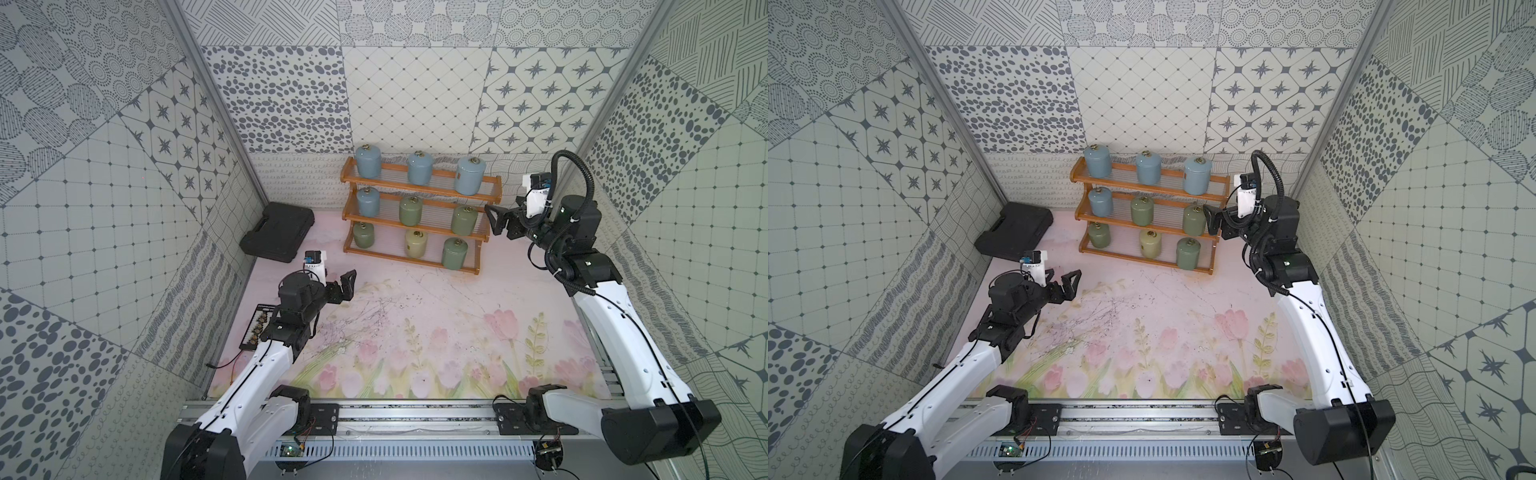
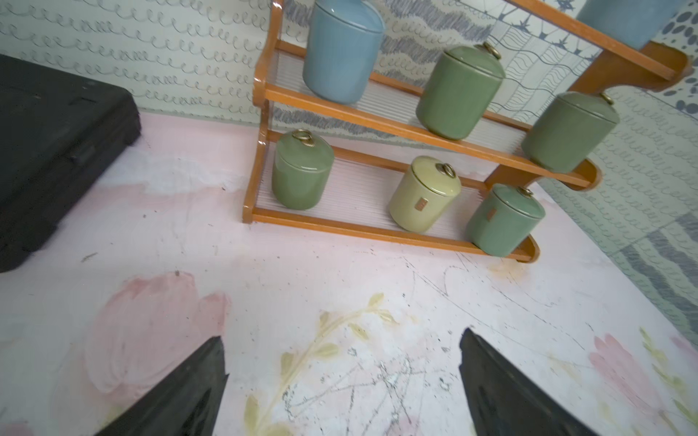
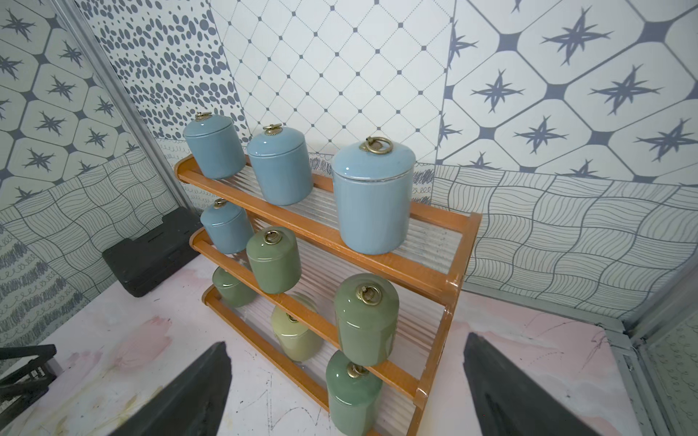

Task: Remove the tea canisters from the shelf
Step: Pick up the tea canister from the shelf.

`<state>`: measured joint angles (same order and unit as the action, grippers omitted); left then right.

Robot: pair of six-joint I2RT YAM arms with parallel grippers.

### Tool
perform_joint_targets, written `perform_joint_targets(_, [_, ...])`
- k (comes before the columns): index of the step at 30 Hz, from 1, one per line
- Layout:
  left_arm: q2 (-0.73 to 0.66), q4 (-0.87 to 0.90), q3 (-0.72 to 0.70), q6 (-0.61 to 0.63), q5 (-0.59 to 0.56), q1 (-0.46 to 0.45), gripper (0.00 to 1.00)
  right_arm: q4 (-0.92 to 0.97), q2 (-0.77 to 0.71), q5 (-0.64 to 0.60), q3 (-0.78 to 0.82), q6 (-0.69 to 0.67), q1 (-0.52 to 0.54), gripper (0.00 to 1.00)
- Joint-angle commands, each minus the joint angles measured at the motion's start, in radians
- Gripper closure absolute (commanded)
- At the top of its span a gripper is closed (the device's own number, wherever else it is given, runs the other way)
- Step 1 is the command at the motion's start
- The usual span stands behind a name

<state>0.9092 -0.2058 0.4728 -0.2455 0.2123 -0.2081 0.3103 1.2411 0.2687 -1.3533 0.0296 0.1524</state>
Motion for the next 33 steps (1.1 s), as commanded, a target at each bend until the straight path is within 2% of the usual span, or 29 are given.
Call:
perform_joint_targets(1, [-0.069, 0.013, -0.055, -0.095, 0.023, -0.063, 0.00, 0.054, 0.098, -0.008, -0.131, 0.001, 0.022, 0.00])
perform_joint_targets(11, [-0.100, 0.023, -0.102, -0.134, 0.023, -0.148, 0.00, 0.162, 0.380, -0.060, -0.486, 0.054, 0.031, 0.00])
perform_joint_targets(19, [-0.056, 0.025, -0.089, -0.130, 0.027, -0.204, 0.00, 0.232, 0.540, -0.064, -0.704, 0.035, 0.047, 0.00])
perform_joint_targets(23, [-0.040, 0.009, -0.091, -0.140, -0.007, -0.231, 0.00, 0.272, 0.616, -0.077, -0.811, 0.024, 0.056, 0.00])
perform_joint_targets(33, [-0.007, -0.003, -0.088, -0.149, -0.029, -0.281, 0.00, 0.430, 0.796, -0.157, -1.082, -0.023, 0.089, 0.00])
